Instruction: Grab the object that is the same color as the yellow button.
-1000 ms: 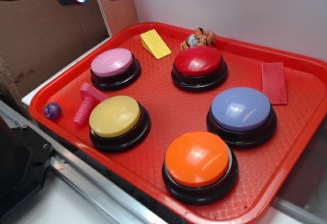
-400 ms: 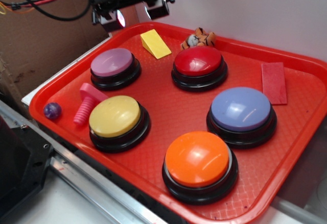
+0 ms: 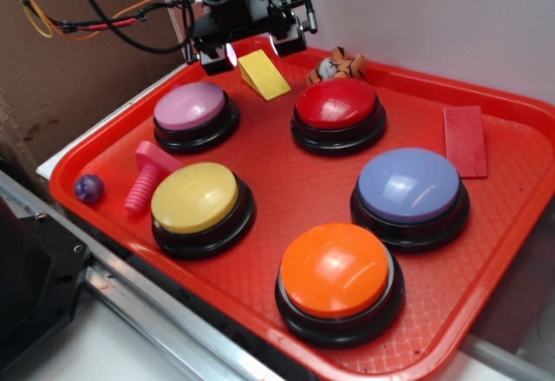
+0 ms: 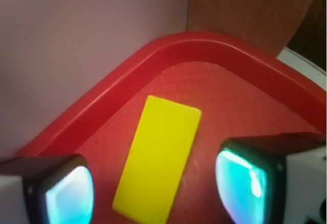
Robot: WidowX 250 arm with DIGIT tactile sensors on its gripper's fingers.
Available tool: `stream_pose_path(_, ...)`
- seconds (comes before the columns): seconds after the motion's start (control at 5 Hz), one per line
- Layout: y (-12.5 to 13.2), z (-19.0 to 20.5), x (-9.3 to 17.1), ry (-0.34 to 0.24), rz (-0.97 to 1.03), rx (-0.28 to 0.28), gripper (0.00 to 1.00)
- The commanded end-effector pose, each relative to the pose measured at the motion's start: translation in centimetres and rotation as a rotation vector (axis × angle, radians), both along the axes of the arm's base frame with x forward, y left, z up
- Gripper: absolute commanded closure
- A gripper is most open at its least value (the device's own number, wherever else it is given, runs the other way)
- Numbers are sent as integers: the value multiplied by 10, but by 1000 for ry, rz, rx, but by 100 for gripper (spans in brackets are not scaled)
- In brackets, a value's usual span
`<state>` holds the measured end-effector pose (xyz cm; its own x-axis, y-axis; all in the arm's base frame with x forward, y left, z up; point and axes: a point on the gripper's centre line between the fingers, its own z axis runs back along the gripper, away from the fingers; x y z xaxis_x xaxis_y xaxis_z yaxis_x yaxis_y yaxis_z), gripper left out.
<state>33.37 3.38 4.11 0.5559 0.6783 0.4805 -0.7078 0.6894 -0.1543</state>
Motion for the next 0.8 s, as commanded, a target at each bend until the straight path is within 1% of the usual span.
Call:
stream_pose_path(0.0, 24, 4, 25, -37, 31, 52, 0)
stream_pose_path(0.2, 26, -8, 30, -11, 24, 57, 0)
stream_pose_path(0.4, 26, -16, 29, 16, 33, 60, 0)
stream_pose_path(0.6, 27, -17, 26, 6, 32, 40, 100)
